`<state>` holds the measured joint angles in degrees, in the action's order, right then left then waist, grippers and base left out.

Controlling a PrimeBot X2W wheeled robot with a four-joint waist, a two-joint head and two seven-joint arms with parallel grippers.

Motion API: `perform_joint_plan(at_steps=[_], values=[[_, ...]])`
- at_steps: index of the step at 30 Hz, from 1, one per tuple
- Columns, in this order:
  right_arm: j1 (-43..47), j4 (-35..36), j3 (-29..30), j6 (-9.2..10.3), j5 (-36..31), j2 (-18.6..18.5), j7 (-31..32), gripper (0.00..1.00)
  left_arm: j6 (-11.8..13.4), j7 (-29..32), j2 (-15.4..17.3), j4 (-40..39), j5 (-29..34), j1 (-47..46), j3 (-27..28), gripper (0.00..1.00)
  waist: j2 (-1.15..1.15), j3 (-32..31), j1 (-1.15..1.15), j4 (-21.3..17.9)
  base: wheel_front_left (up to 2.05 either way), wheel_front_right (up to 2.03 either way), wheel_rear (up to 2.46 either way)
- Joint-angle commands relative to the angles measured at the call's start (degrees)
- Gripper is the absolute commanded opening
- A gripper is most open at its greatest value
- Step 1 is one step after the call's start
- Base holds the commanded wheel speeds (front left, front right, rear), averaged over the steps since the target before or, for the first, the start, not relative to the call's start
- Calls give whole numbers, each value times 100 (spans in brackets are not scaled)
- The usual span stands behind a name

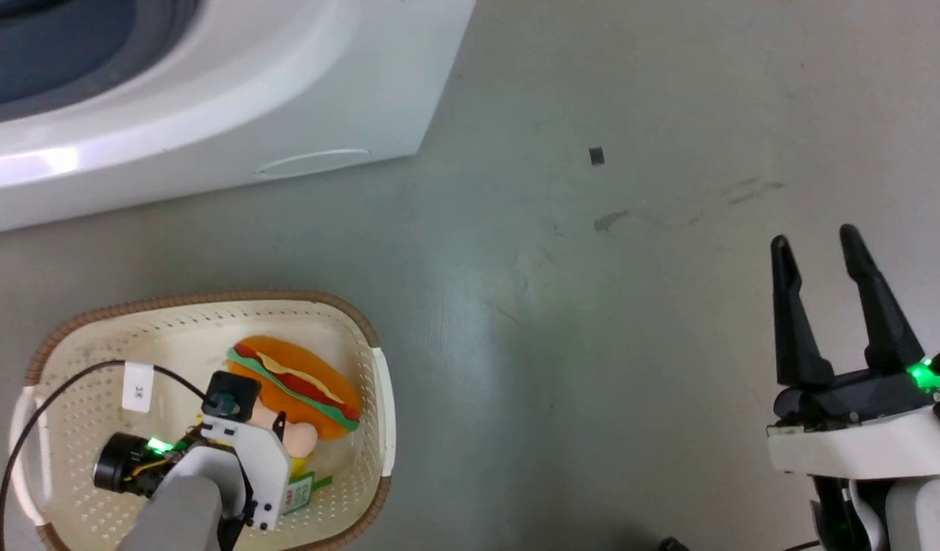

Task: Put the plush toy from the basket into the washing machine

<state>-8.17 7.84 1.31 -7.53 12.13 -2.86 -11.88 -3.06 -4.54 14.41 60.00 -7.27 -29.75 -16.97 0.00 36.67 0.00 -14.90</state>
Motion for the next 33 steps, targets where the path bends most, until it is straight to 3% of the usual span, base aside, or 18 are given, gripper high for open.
perform_joint_plan(at_steps=[1,19,20,21,33], values=[[-149,59,44,3,80,-1,-78,100,-13,34,77,192,-59,-218,-87,100,0,257,0,-102,0,0,0],[-421,407,166,4,402,-1,-292,100,-258,423,358,1271,-41,-1360,-815,100,0,1502,0,-339,0,0,0],[-431,413,178,4,405,-1,-304,100,-284,455,345,1331,-65,-1395,-847,45,0,1546,0,-342,0,0,0],[-437,412,189,4,403,-1,-312,100,-306,469,329,1371,-87,-1414,-871,0,0,1565,0,-337,0,0,0],[-322,217,241,4,86,-1,-312,100,-326,57,-85,1382,-327,-912,-907,0,0,573,0,39,0,0,0]])
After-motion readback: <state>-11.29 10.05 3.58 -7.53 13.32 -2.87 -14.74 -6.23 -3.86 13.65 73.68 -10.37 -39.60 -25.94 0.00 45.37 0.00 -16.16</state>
